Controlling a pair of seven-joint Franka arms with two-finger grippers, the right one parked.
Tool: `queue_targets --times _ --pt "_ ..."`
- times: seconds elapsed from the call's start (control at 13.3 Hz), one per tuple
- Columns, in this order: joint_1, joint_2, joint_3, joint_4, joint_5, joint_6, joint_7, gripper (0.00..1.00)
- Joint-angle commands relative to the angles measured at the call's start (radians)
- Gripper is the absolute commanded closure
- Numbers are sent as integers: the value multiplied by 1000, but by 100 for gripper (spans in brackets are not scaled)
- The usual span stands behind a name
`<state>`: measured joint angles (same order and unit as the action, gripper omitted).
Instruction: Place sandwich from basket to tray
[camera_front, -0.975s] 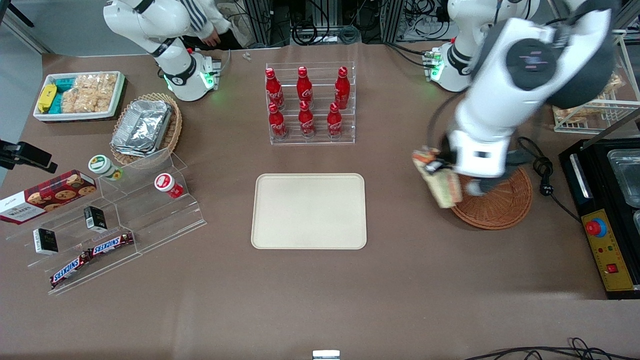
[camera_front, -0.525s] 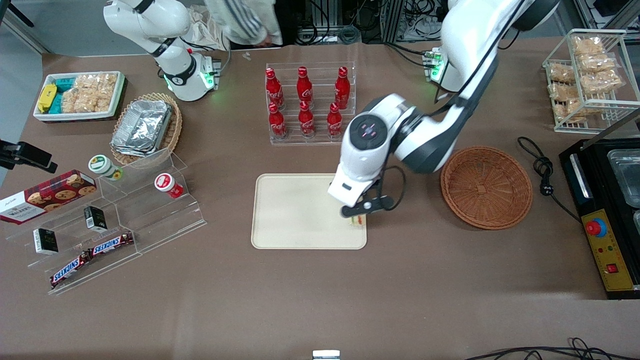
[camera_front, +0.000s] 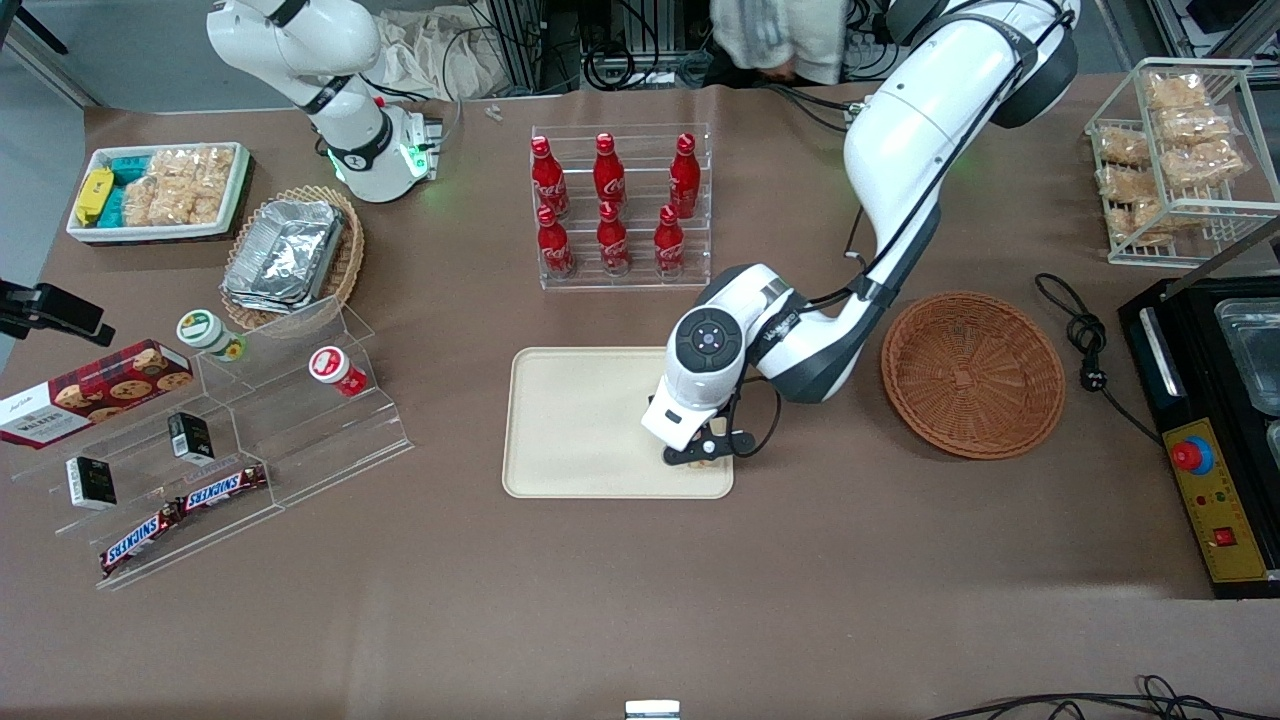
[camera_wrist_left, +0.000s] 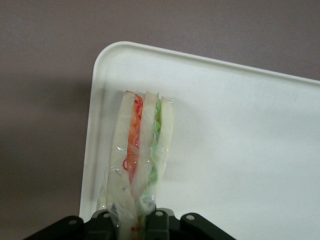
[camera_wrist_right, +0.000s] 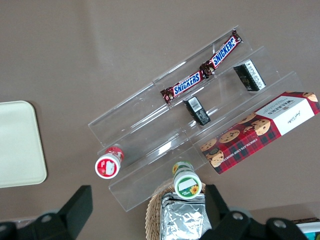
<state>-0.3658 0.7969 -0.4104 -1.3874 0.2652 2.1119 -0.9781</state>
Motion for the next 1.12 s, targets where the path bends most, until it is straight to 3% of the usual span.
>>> queue_targets --times 0.0,0.38,0.67,0.82,1.05 --pt "-13 16 5 39 20 8 -11 0" --pt "-7 -63 5 47 87 -7 -13 0" --pt "56 -223 4 39 88 -177 31 0" --pt "138 -306 -2 33 51 -290 189 0" --pt "211 -479 74 -4 -160 -395 466 0"
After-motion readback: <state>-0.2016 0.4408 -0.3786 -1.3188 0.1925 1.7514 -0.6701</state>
